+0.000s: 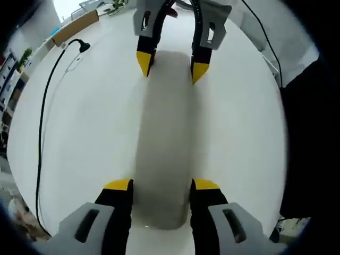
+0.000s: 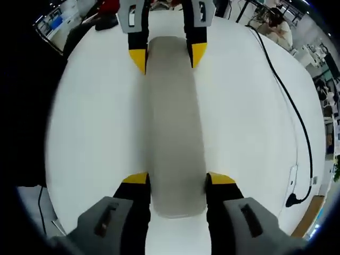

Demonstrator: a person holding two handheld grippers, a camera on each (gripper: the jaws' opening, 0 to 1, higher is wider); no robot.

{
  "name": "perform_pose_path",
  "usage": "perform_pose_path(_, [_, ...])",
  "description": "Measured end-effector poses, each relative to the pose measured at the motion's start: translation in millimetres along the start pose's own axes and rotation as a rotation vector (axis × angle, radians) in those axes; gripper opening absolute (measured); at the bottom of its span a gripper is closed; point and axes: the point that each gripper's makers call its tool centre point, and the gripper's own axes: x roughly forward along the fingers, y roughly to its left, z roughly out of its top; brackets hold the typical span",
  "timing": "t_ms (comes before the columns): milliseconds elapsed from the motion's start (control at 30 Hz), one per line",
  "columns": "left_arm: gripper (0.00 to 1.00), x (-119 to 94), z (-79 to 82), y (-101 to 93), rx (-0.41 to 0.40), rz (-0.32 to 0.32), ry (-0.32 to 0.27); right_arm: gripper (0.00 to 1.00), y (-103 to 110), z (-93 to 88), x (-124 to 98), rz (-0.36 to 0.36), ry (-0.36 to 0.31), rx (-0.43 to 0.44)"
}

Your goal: Arrange the utensils inside the cutlery case until each visible utensil rests in its matching compartment.

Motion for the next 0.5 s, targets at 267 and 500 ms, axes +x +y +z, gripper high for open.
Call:
perform_pose_path(267, [0.44,0.7,-0.3,-0.8,-0.006,0.003,0.045,0.40,0.0,-0.6,2.7,0.046,0.067,0.014])
perform_pose_path(500, [0.44,-0.2,-3.0,-1.9,-0.005,0.000,0.061,0.40,0.7,-1.8,2.4,0.048,0.103,0.006])
